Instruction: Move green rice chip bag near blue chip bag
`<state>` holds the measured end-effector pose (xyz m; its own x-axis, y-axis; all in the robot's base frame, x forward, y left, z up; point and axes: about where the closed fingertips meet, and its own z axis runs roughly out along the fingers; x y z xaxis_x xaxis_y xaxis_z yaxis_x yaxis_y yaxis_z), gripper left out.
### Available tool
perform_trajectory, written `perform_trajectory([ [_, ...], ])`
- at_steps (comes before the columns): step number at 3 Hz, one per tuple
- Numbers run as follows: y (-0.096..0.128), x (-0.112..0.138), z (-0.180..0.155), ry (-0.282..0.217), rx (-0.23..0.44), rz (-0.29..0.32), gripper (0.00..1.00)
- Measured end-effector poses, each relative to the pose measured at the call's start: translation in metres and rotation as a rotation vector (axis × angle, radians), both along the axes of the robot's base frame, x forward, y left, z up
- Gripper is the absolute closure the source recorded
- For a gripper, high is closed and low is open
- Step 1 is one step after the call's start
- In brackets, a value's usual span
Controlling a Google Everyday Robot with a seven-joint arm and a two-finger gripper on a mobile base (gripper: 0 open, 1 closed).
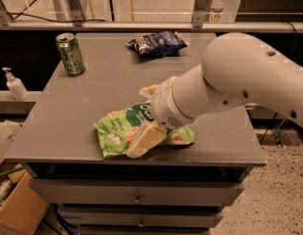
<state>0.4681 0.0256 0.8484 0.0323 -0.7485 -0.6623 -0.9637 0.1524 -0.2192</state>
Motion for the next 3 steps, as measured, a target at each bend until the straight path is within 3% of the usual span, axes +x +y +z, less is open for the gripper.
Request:
perform_trajectory([
  [3, 0.0036, 0.0032, -0.0059, -0.040, 0.005, -0.008, 0.87],
])
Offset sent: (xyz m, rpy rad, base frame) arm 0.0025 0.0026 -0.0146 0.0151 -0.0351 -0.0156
